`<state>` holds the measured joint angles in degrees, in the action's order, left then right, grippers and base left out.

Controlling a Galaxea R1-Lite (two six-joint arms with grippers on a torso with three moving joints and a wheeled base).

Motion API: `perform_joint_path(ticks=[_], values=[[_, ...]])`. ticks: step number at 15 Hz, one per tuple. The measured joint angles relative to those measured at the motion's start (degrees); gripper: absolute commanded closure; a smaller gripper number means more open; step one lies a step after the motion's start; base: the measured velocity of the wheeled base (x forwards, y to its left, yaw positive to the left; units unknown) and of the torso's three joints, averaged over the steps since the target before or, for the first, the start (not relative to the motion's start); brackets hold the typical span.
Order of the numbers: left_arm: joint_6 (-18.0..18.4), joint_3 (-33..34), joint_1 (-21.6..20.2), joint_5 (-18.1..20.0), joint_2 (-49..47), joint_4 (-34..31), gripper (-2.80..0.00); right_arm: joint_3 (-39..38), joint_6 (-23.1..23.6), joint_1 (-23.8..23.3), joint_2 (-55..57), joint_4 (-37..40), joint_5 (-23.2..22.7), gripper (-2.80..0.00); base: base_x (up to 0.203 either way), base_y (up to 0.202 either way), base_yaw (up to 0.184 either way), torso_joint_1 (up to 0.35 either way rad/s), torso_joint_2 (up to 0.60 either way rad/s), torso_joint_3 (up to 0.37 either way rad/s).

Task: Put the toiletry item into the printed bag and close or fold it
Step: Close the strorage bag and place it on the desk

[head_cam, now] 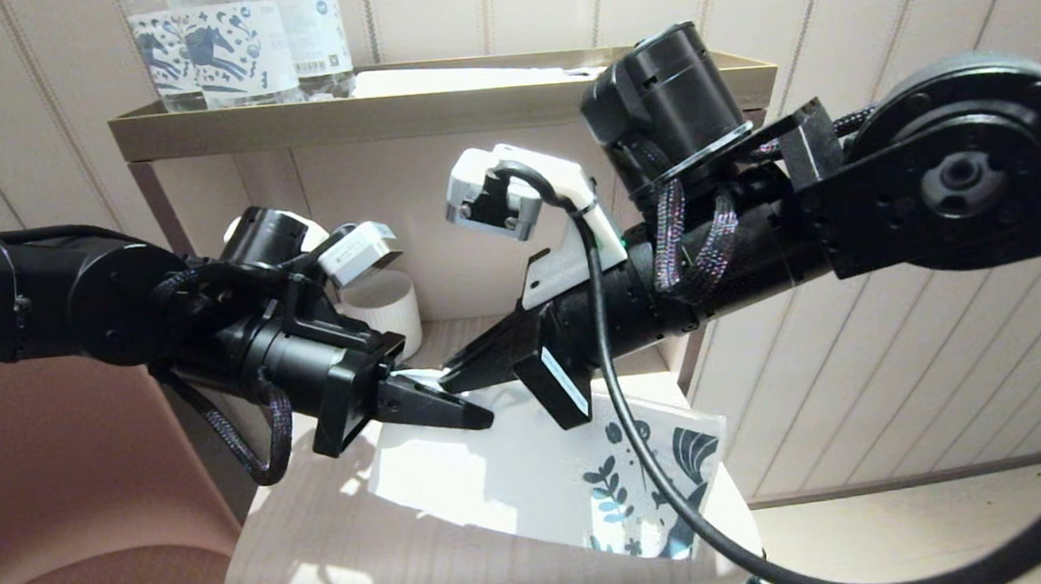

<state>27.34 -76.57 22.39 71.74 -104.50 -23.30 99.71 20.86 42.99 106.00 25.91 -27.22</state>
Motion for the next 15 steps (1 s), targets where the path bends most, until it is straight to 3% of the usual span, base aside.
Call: perform_joint_path(ticks=[15], values=[[-0.30, -0.85, -2.79, 0.02, 1.75, -0.13, 0.00, -11.54, 0.13, -5.32, -7.25, -5.85, -1.20, 0.00, 0.000, 0.000, 0.000, 0.000, 0.00, 0.000]])
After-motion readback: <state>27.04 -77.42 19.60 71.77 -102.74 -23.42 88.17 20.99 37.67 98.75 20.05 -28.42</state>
